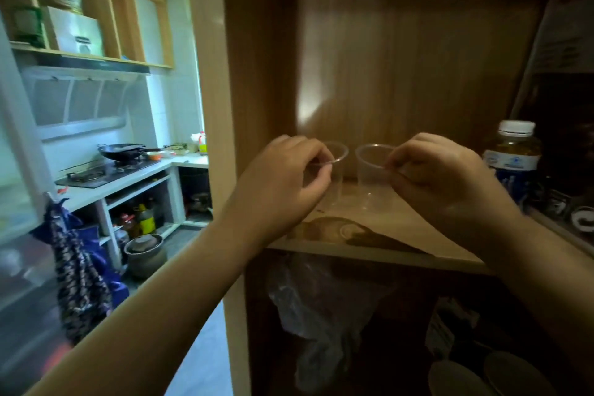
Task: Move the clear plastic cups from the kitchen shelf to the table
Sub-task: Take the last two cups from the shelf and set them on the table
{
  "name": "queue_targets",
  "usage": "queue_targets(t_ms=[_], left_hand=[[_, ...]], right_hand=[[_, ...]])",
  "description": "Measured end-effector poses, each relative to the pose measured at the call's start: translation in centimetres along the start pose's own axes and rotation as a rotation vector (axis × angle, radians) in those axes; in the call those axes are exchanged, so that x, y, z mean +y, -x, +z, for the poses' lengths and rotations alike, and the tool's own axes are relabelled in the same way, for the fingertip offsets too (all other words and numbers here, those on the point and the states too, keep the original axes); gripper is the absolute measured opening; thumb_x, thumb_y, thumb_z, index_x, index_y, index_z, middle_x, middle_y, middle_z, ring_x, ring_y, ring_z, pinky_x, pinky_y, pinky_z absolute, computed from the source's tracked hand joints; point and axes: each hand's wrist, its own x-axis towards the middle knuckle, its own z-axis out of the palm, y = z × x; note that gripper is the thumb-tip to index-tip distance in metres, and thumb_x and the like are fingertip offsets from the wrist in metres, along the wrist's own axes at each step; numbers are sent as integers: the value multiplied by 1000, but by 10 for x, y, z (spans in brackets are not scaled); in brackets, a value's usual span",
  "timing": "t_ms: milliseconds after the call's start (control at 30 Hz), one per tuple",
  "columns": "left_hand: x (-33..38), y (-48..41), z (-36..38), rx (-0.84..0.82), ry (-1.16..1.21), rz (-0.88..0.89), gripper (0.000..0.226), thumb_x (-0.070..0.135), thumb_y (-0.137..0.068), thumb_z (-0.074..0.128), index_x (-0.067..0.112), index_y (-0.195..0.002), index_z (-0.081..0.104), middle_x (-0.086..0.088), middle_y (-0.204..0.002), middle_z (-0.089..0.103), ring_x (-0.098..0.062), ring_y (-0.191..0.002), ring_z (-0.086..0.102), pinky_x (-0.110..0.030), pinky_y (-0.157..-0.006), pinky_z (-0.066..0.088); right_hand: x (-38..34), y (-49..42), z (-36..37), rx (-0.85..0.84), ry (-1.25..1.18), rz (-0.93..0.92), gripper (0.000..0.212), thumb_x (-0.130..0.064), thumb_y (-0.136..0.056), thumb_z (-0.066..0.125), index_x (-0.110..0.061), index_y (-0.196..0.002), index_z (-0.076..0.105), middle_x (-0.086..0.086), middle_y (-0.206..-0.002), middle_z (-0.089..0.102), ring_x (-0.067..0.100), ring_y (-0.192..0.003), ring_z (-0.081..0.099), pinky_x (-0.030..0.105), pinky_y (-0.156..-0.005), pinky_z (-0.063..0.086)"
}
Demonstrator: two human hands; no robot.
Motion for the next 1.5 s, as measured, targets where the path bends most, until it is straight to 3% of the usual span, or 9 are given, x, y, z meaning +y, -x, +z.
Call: queue_targets(t_ms=[233, 367, 500, 633, 967, 1067, 1233, 1400, 1500], left_hand=[[-18, 60, -99, 100, -121, -170, 7, 29, -85, 55, 26, -81, 60, 20, -75, 52, -1, -74, 49, -8, -68, 35], [-44, 106, -163, 105, -275, -239, 11, 28, -82, 56, 20, -83, 64, 11, -79, 59, -9, -80, 54, -24, -69, 42], [-68, 161, -230, 113, -355, -335, 19, 33, -80, 53, 18, -82, 65, 11, -75, 56, -8, -77, 51, -23, -69, 37], [-86, 223, -305, 84, -445, -455, 23, 36, -79, 48, 20, -81, 63, 5, -76, 60, -13, -72, 52, -33, -68, 43], [-74, 391, -494, 43, -799, -691, 8, 24, -85, 58, 18, -83, 62, 7, -71, 57, -10, -72, 50, -22, -66, 39], [-60, 437, -540, 70, -898, -791, 3, 19, -84, 61, 17, -83, 63, 6, -72, 58, -10, -73, 50, -21, -69, 38], [-44, 501, -597, 73, -1007, -945, 4, 17, -86, 61, 14, -85, 64, 3, -77, 62, -15, -78, 55, -32, -74, 43], [-55, 561, -643, 81, -1104, -1088, 2, 17, -83, 63, 18, -83, 64, 9, -78, 61, -8, -80, 52, -21, -73, 40], [-81, 594, -671, 50, -1146, -1123, 3, 15, -81, 65, 18, -81, 65, 8, -75, 61, -11, -78, 53, -27, -69, 42]], right_hand=[[-89, -32, 35, 33, -89, -219, 11, -25, -84, 58, -17, -85, 66, -9, -85, 56, 2, -74, 51, 10, -63, 39], [-150, -53, 73, -3, -268, -282, 9, -25, -84, 58, -18, -80, 63, -8, -80, 57, 6, -75, 52, 18, -70, 41], [-227, -61, 113, -6, -419, -338, 7, -19, -85, 61, -17, -79, 64, -7, -78, 59, 6, -78, 54, 18, -73, 40], [-316, -69, 154, -98, -572, -391, 6, -19, -83, 63, -17, -79, 66, -14, -76, 56, -1, -76, 53, 12, -71, 36], [-556, -54, 239, -223, -806, -613, 8, -26, -84, 64, -19, -87, 67, -7, -85, 60, 10, -88, 55, 20, -77, 42], [-620, -48, 255, -266, -899, -677, 13, -31, -84, 59, -21, -87, 66, -6, -86, 59, 9, -88, 53, 15, -75, 39], [-724, -32, 290, -344, -996, -820, 9, -22, -84, 59, -23, -91, 66, -13, -89, 55, 2, -89, 48, 6, -78, 33], [-813, -14, 336, -404, -1069, -960, 12, -13, -83, 64, -23, -90, 65, -10, -89, 57, 9, -89, 51, 15, -80, 38], [-856, -15, 370, -443, -1081, -1018, 13, -14, -83, 64, -23, -92, 65, -10, -91, 58, 9, -90, 51, 17, -79, 41]])
